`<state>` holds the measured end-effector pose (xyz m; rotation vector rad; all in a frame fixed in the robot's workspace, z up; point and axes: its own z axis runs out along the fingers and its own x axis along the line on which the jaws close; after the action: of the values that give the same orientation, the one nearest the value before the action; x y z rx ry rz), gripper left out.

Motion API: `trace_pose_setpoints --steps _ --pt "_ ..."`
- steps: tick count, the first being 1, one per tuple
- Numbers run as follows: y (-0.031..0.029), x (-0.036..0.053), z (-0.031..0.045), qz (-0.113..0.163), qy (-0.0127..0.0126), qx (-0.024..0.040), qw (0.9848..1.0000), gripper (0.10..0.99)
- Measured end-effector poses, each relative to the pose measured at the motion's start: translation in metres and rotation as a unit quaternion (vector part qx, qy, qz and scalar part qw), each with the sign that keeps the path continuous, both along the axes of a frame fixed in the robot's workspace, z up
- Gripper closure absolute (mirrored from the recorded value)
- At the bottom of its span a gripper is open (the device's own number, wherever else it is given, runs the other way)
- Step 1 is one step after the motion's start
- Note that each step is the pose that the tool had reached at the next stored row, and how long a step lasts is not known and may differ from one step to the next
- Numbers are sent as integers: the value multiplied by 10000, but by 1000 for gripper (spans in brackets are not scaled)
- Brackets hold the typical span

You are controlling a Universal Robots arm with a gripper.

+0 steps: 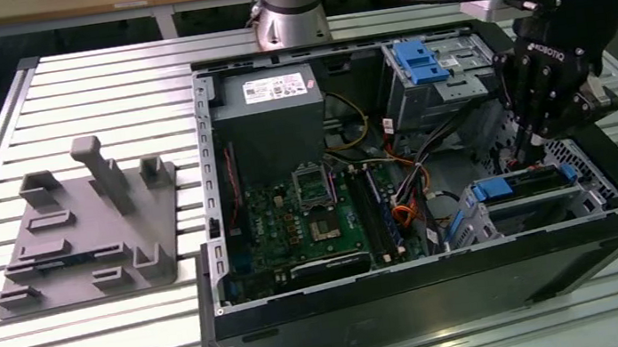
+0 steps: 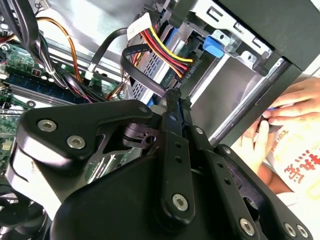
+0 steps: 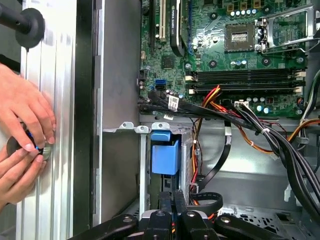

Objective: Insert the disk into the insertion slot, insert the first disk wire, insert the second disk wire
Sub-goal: 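Insert the second disk wire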

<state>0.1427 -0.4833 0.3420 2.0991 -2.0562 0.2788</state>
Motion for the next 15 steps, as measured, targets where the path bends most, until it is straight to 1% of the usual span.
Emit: trace_pose_setpoints --steps 3,6,11,15 --pt "-28 0 0 -12 0 58 10000 941" --pt "-60 0 0 -19 0 131 9999 941" --pt "-128 0 -1 -21 0 283 9996 941" --pt "-170 0 -4 -21 1 382 9993 941"
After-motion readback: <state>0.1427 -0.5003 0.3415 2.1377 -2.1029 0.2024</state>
